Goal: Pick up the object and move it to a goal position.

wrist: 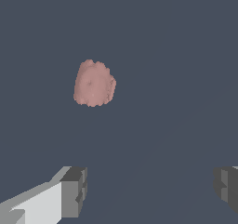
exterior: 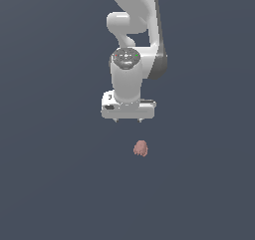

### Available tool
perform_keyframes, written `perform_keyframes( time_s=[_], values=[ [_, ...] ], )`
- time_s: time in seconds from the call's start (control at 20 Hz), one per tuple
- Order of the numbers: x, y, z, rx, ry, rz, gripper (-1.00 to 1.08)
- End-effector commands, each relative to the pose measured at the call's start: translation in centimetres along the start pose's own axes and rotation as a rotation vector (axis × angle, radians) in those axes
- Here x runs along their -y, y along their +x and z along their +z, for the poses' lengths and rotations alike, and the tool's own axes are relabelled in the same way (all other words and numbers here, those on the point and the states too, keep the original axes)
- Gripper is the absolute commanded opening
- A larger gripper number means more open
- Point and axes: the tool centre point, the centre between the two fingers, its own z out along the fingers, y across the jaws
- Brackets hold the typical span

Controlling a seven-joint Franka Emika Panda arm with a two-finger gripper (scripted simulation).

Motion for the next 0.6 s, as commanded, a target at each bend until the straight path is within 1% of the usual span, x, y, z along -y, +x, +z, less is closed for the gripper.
perform_keyframes(
  time_s=[0.0, 0.15, 0.4, 0.55],
  values=[
    [0.0, 0.0, 0.0, 0.000, 0.000, 0.000, 1.00],
    [0.5, -0.1, 0.1, 0.005, 0.002, -0.012, 1.00],
    [2.5, -0.7, 0.7, 0.025, 0.011, -0.068, 1.00],
    [2.8, -0.8, 0.8, 0.028, 0.012, -0.077, 1.00]
  ],
)
